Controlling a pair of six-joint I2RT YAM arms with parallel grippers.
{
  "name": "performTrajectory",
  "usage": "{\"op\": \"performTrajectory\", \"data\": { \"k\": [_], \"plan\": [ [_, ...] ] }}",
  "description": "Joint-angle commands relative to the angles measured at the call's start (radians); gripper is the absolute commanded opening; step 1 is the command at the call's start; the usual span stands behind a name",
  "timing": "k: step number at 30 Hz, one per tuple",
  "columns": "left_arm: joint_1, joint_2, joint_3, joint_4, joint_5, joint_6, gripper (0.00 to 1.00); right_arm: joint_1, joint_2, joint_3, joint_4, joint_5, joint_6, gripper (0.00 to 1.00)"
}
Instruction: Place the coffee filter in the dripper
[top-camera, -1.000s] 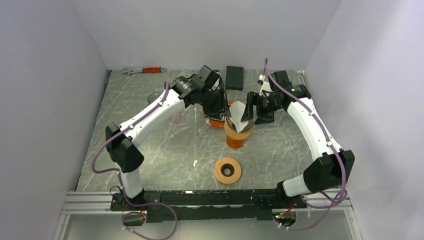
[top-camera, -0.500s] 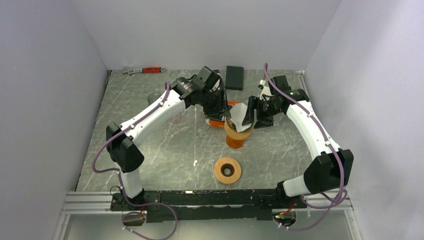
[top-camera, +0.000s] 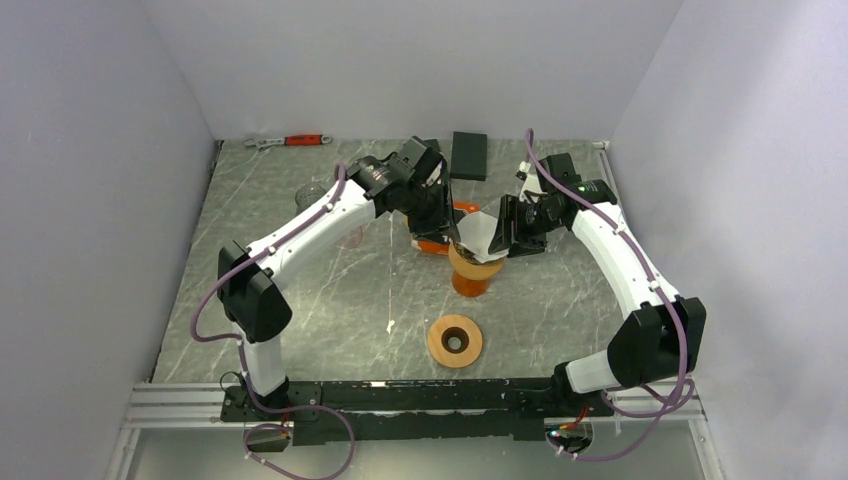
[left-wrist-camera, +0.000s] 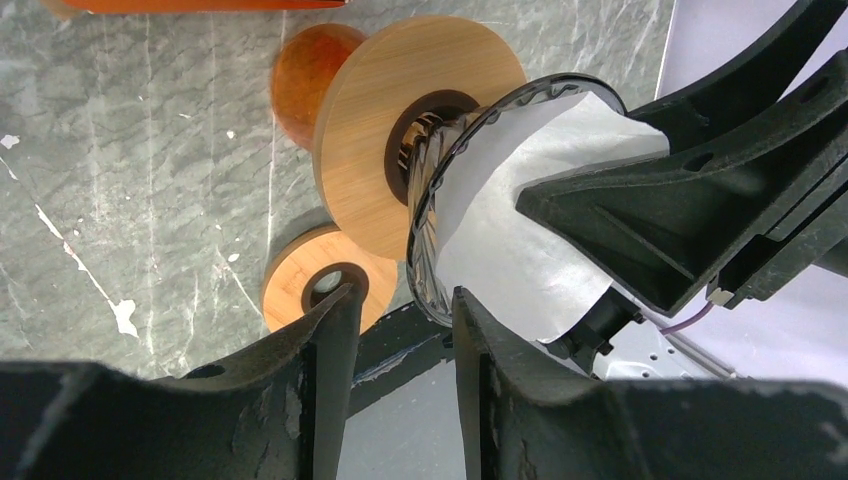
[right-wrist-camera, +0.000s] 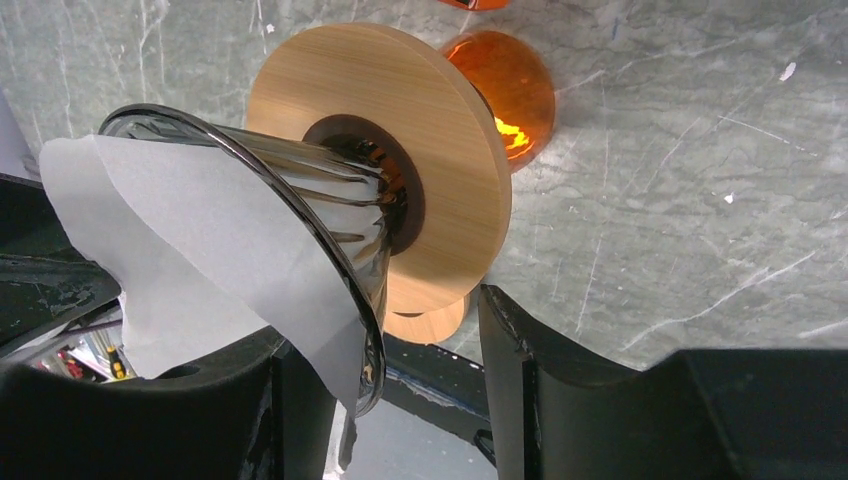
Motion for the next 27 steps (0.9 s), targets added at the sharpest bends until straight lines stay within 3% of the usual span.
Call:
{"op": "performTrajectory", "data": {
  "k": [1, 17, 27],
  "plan": [
    [-0.001, 0.002, 0.002, -0.01, 0.002, 0.004, 0.44, -0.003, -0.003, -0.006, 0.036, 0.014, -0.013, 0.53],
    [-0.001, 0.03, 0.018, -0.035, -0.002, 0.012, 0.42, -0.003, 0.016, -0.038, 0.063, -0.005, -0.009, 0.53],
    [-0.002, 0.003, 0.052, -0.017, -0.02, 0.002, 0.44, -0.003, 0.007, 0.056, 0.035, -0.029, 0.001, 0.58]
  ]
}}
